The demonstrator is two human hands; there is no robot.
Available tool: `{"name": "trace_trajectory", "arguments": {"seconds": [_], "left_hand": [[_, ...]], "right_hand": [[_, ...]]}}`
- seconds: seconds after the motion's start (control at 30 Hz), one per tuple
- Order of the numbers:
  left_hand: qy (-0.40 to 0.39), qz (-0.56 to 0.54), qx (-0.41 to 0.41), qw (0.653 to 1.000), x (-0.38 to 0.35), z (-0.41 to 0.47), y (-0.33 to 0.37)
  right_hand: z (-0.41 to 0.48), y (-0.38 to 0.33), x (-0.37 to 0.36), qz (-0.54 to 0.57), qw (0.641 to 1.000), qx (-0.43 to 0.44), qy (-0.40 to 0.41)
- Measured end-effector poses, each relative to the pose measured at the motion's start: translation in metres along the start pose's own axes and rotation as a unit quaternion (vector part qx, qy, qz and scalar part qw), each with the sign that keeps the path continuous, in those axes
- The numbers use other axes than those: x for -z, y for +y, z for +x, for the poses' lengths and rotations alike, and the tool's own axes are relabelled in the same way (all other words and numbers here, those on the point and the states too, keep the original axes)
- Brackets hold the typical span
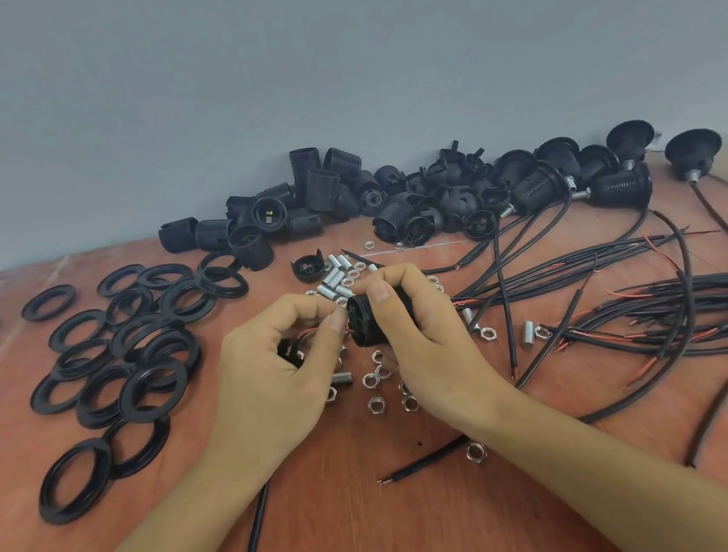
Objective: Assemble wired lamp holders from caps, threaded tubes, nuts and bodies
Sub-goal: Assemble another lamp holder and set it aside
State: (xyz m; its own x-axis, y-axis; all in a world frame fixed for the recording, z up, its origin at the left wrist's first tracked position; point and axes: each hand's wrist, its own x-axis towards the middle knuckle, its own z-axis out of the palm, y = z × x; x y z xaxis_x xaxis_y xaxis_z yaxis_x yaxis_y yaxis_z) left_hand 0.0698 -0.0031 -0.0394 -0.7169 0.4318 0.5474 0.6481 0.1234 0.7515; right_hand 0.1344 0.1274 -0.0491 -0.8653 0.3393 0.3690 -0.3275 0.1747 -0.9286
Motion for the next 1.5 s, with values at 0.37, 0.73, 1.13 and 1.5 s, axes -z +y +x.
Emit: {"name": "trace_trajectory", "arguments": {"seconds": [0.37,0.73,1.13,1.5], "left_hand": [[-0.016,-0.032,0.012,0.999,0.0,-0.001,0.002],[0.017,-0.038,0.002,0.999,-0.002,-0.005,0.002],[0.015,-0.062,0.015,0.998,0.0,0.003,0.001],[-0.019,0.12,-0.186,0.975,0.01,0.009,-0.01]], "right_hand": [[-0.007,-0.004,0.001,-0.017,0.999,0.039,-0.01],[-0.008,-0.006,-0.002,-0.025,0.999,0.034,-0.014],[0.003,-0.011,-0.001,0.159,0.975,-0.152,0.03],[0.004,-0.012,-0.002,0.215,0.961,-0.172,0.033]]}}
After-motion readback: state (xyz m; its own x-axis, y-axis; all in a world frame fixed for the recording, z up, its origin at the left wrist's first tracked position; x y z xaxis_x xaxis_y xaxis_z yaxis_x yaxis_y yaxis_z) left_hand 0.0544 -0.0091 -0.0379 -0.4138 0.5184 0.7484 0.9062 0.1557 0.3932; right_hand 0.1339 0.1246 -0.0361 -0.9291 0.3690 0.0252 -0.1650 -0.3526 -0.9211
